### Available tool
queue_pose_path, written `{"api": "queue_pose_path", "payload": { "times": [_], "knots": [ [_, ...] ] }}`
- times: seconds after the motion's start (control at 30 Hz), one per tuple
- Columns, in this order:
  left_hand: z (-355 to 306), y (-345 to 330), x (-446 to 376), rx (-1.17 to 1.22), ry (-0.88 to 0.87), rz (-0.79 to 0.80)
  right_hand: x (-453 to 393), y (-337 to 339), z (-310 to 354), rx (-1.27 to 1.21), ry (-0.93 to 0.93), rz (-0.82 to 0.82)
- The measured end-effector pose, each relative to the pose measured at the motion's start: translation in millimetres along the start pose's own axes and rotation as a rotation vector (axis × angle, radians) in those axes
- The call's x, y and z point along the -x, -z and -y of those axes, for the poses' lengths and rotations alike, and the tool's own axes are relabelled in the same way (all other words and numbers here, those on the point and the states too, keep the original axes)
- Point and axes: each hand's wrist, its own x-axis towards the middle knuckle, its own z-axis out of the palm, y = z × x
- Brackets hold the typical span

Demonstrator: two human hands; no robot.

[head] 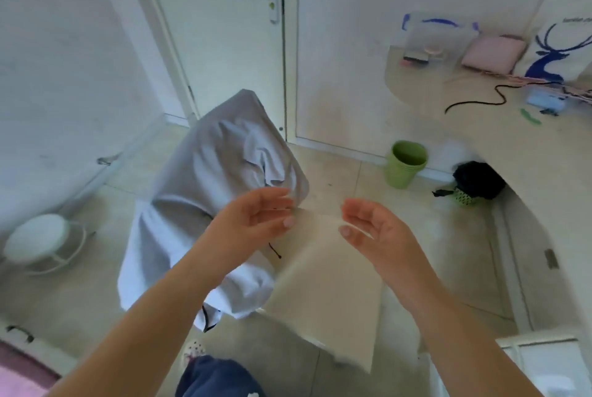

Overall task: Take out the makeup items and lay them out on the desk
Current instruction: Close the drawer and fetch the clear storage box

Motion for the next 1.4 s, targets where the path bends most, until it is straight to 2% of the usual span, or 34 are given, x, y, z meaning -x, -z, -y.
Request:
{"api": "queue_pose_path", "payload": {
  "times": [0.17,0.33,0.37,0.47,0.7,1.03,1.2,1.4],
  "knots": [
    [7.2,117.0,5.0,0.010,-0.029,-0.155,-36.7,-110.5,29.1,-0.008,0.055,0.117],
    [20.9,228.2,3.1,0.038,-0.017,-0.213,-69.5,-220.1,50.3,-0.030,0.086,0.168],
    [26.8,283.0,6.1,0.051,-0.024,-0.242,-89.6,-274.1,59.2,-0.023,0.094,0.193],
    [33.7,326.3,7.5,0.051,-0.008,-0.276,-104.2,-320.2,74.0,-0.070,0.102,0.240],
    [54.1,443.5,8.8,0.082,0.010,-0.381,-155.0,-444.7,93.9,0.007,0.123,0.353],
    [66.5,521.0,-57.3,0.119,0.033,-0.398,-245.6,-502.4,100.5,0.037,0.096,0.387],
    [67.4,559.7,-149.1,0.101,0.033,-0.347,-332.3,-511.9,98.8,0.049,0.087,0.325],
    [47.7,589.8,-297.7,0.048,0.047,-0.202,-455.9,-497.0,99.3,0.069,0.022,0.154]
  ]
}}
